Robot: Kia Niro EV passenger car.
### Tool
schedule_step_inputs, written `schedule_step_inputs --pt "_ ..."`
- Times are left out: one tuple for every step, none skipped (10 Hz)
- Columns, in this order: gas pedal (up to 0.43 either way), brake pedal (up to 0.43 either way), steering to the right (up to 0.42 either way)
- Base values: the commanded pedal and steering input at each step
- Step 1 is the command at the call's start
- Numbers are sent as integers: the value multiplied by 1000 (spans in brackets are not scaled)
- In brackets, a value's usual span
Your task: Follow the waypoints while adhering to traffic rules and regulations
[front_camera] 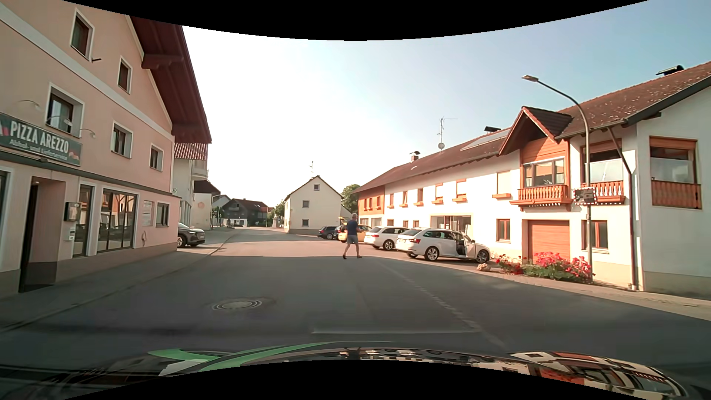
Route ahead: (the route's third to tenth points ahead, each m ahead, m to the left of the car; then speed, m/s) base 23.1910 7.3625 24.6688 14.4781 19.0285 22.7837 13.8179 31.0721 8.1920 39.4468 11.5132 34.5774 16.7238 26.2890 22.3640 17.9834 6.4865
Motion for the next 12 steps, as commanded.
schedule_step_inputs --pt "0 85 -47" --pt "0 98 -48" --pt "0 98 -48" --pt "0 98 -46" --pt "0 104 -43" --pt "0 104 -42" --pt "0 110 -44" --pt "0 116 -43" --pt "0 104 -39" --pt "0 98 -41" --pt "0 98 -45" --pt "0 98 -48"
